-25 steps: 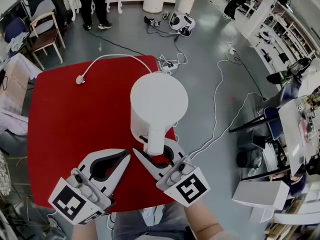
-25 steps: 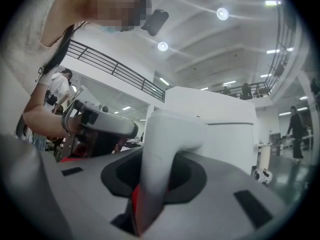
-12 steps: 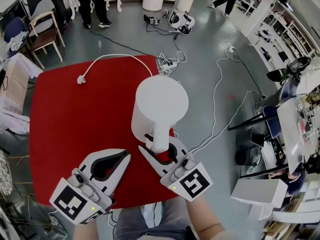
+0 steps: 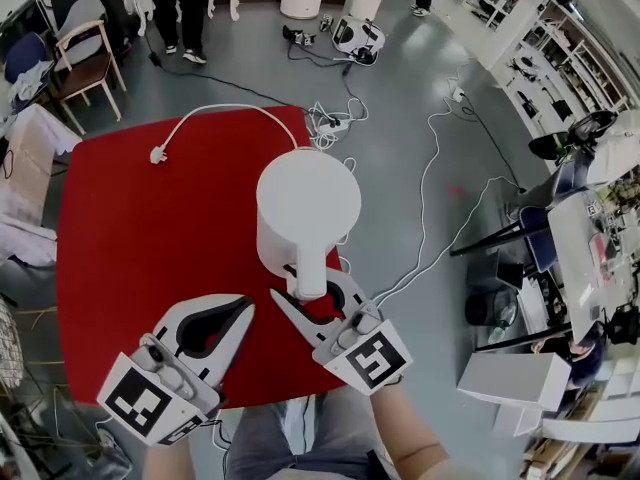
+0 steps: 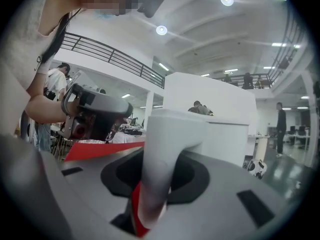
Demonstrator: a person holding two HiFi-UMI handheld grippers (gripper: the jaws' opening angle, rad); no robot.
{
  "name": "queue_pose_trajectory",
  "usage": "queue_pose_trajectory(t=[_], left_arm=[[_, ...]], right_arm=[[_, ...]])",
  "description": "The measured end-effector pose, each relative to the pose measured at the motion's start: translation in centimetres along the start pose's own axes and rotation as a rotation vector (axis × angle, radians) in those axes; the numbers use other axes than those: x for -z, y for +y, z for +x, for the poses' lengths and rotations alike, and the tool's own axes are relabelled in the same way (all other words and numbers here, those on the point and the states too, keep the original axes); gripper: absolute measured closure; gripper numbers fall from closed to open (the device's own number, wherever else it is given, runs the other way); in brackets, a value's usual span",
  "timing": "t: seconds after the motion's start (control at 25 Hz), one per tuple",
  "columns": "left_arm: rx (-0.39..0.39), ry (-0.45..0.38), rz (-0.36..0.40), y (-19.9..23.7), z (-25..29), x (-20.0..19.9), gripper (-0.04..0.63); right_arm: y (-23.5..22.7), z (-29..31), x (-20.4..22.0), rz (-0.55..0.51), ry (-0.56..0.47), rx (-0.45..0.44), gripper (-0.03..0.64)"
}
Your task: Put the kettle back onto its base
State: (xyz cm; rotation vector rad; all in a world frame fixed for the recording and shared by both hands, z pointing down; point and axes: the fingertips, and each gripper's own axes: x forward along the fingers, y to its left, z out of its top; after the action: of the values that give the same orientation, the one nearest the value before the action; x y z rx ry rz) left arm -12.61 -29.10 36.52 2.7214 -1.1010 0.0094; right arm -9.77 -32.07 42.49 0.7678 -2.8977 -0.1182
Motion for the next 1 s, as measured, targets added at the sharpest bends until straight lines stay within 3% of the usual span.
queue_pose_trajectory(t=[0.28,0.52,0.68,1.0], left_arm=[[-0.009,0.017,0.020,-2.0,0.0,-0.2,0.588],[-0.030,0.027,0.036,-3.8,0.8,-0.6,0.588],[-0.034,0.010,0.048,-5.5,1.4,-1.9,0.588],[-0.036,-0.018,0.142,-9.7,0.5,-5.1,0.588]], right_arm=[[-0.1,-2.6,0.3,0.042,-0.077,-0.075,0.480],[-1.2,-6.8,0.0,0.044,-0.076,-0.036,0.482],[-0.5,-8.8,-1.8,0.006,-0.047,-0.053,0.607],[3.3,-10.7,-8.6,0.054,-0.091,-0.136,0.609]])
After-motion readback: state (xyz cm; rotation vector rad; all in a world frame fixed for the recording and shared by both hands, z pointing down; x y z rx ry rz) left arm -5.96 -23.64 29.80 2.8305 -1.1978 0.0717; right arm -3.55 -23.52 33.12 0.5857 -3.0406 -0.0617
